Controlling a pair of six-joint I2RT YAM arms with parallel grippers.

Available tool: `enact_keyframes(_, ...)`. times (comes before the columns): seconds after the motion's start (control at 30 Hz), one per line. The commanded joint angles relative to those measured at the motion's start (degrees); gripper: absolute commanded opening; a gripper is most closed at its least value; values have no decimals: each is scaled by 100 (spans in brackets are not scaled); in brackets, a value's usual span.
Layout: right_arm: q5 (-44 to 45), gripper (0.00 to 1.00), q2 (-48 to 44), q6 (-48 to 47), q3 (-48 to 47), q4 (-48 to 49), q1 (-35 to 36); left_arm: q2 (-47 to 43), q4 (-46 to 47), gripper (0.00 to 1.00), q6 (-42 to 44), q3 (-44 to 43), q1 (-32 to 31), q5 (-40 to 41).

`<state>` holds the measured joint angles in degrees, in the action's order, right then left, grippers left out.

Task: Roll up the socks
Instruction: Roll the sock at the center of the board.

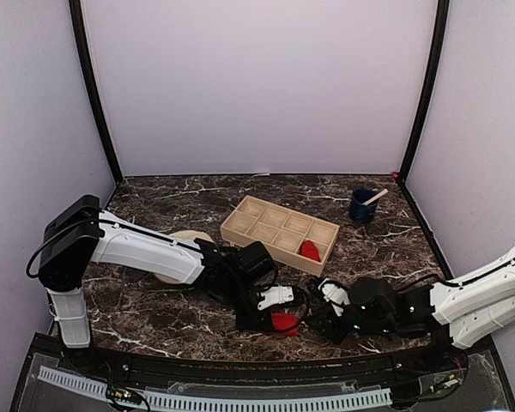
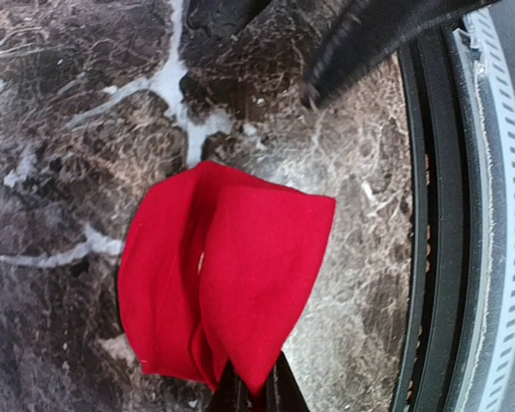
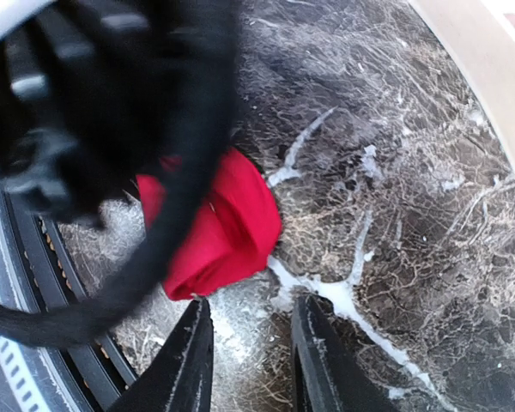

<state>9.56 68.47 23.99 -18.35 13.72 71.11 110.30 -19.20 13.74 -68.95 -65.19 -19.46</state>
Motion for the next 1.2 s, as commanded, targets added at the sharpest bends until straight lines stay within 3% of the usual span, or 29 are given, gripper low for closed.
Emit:
enact_keyframes(0.0,523,30,-41,-298,59,293,292,425,-786,0,43,-33,34,-540)
enact_keyframes(0.33,593,37,654,-737,-376,192,929,746,-1053,0,101,-341,177,-915)
enact_keyframes(0.7,668,47,885,-1036,-548,228,1072,791,-1060,0,118,-356,199,-1022)
enact_keyframes(1.17,514,45,1496,-1351,-830,314,1071,791,-1058,0,110,-339,217,-1037)
